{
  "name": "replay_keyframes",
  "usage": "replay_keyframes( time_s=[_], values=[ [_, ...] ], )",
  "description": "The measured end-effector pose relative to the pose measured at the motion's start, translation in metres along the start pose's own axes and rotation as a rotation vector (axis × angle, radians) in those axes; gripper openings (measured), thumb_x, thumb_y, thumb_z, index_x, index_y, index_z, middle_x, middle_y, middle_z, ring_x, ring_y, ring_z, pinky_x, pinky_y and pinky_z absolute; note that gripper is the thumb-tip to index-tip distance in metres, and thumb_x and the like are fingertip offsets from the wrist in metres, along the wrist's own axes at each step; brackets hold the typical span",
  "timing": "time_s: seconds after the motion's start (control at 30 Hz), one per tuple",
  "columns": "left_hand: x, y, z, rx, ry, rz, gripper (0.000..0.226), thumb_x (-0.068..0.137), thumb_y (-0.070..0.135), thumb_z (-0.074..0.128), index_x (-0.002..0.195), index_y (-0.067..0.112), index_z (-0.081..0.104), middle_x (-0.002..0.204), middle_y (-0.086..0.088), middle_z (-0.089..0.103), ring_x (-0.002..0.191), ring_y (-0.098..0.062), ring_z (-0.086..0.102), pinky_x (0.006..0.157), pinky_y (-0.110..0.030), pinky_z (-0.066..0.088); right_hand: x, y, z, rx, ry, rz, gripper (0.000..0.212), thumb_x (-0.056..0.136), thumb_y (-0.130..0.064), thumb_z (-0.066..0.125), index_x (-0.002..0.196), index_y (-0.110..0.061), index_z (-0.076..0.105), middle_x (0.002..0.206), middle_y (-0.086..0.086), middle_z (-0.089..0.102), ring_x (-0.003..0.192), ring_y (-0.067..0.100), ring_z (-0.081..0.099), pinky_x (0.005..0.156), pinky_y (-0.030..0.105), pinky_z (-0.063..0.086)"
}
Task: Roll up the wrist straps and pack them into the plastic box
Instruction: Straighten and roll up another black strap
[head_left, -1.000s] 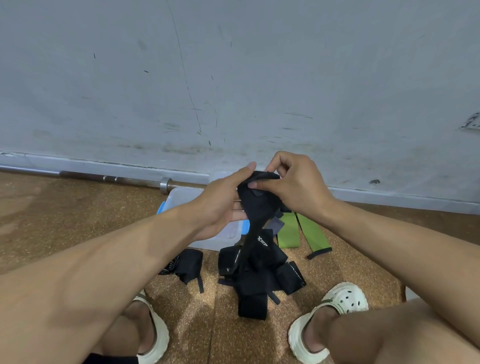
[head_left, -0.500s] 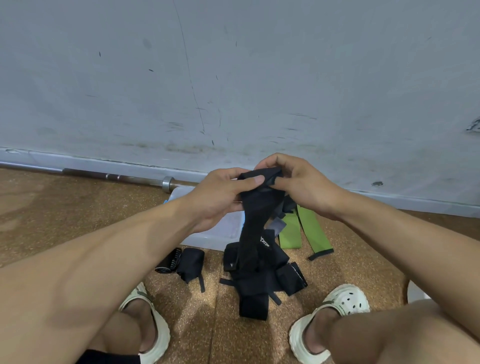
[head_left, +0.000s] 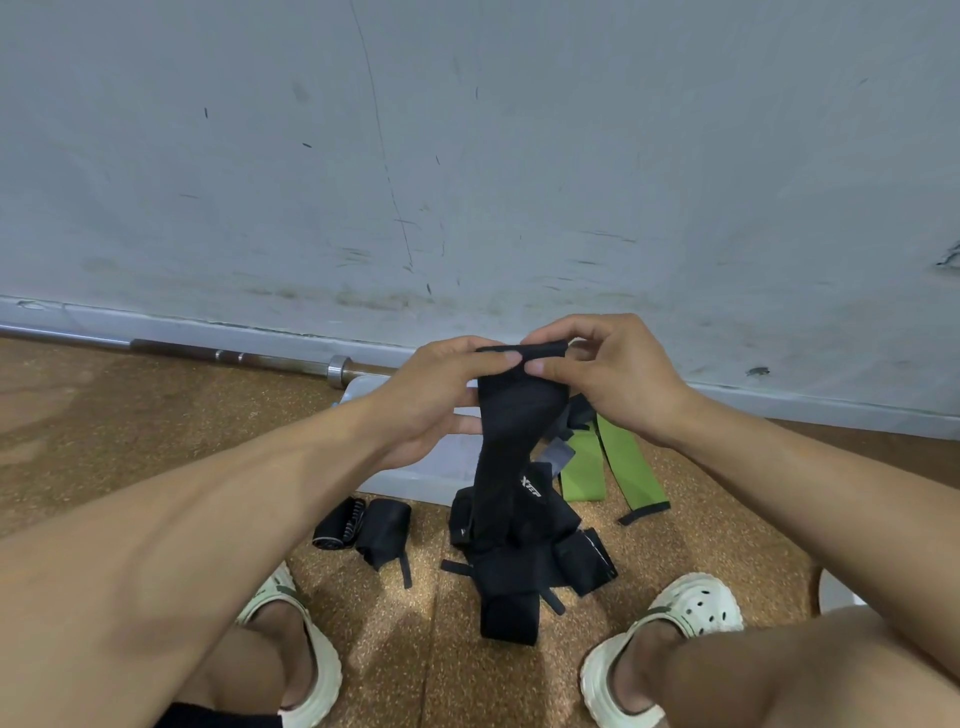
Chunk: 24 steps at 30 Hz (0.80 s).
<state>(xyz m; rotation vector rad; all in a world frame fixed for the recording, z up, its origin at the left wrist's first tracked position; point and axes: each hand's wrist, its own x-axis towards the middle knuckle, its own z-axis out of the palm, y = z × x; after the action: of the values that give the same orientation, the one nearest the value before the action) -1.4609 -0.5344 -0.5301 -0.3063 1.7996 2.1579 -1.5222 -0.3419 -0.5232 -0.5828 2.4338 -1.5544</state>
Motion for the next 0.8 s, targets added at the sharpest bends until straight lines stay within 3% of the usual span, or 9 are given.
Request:
replay_keyframes(
  time_s=[0.1, 0.17, 0.33, 0.53, 0.67, 0.8],
  values=[
    [0.000, 0.001, 0.000, -0.008, -0.022, -0.069, 0.042, 0.101, 0.044, 0.057, 0.123, 0.011, 0.070, 0.120, -0.014, 0.074, 0.109, -0.033, 0.072, 0.099, -0.046, 0.057, -0.001, 0.002, 0.000, -0.066, 0.051, -0.123, 0.020, 0.082, -0.013, 0.086, 0.088, -0.032, 0.080, 0.071, -0.007, 0.069, 0.065, 0.020, 0.058, 0.066, 0.027, 0.050],
    [0.000, 0.001, 0.001, -0.014, -0.019, -0.093, 0.040, 0.103, 0.043, 0.055, 0.122, 0.011, 0.071, 0.120, -0.015, 0.074, 0.111, -0.034, 0.071, 0.102, -0.047, 0.055, -0.002, 0.004, 0.002, -0.097, 0.060, -0.191, 0.023, 0.080, -0.010, 0.086, 0.089, -0.031, 0.080, 0.087, -0.005, 0.072, 0.080, 0.021, 0.065, 0.077, 0.027, 0.053],
    [0.000, 0.002, 0.000, -0.059, -0.095, -0.177, 0.040, 0.102, 0.041, 0.057, 0.127, 0.012, 0.068, 0.117, -0.015, 0.075, 0.111, -0.026, 0.072, 0.102, -0.039, 0.055, -0.003, 0.011, 0.004, -0.072, 0.051, -0.217, 0.023, 0.079, -0.006, 0.087, 0.091, -0.025, 0.082, 0.087, -0.011, 0.071, 0.082, 0.014, 0.067, 0.072, 0.015, 0.048],
    [0.000, 0.000, -0.003, 0.047, -0.107, -0.223, 0.044, 0.097, 0.049, 0.060, 0.124, 0.017, 0.070, 0.116, -0.009, 0.076, 0.114, -0.023, 0.071, 0.100, -0.033, 0.055, -0.007, 0.010, 0.005, -0.032, 0.041, -0.215, 0.023, 0.081, 0.002, 0.083, 0.092, -0.018, 0.083, 0.091, -0.005, 0.071, 0.079, 0.005, 0.067, 0.070, 0.018, 0.052],
    [0.004, -0.004, -0.006, 0.063, -0.019, -0.127, 0.031, 0.099, 0.036, 0.063, 0.113, 0.010, 0.073, 0.113, -0.005, 0.077, 0.103, -0.018, 0.073, 0.091, -0.029, 0.056, -0.005, 0.006, 0.001, -0.041, -0.016, -0.181, 0.030, 0.083, 0.008, 0.078, 0.091, -0.020, 0.083, 0.095, -0.005, 0.072, 0.077, 0.004, 0.067, 0.070, 0.017, 0.051],
    [0.005, -0.006, -0.009, 0.074, 0.093, -0.004, 0.027, 0.098, 0.025, 0.066, 0.111, 0.003, 0.073, 0.105, -0.014, 0.077, 0.091, -0.019, 0.072, 0.086, -0.028, 0.060, -0.004, 0.000, -0.002, 0.020, -0.106, -0.115, 0.023, 0.079, -0.014, 0.087, 0.099, -0.024, 0.083, 0.105, -0.007, 0.075, 0.088, 0.010, 0.072, 0.079, 0.020, 0.053]
  ],
)
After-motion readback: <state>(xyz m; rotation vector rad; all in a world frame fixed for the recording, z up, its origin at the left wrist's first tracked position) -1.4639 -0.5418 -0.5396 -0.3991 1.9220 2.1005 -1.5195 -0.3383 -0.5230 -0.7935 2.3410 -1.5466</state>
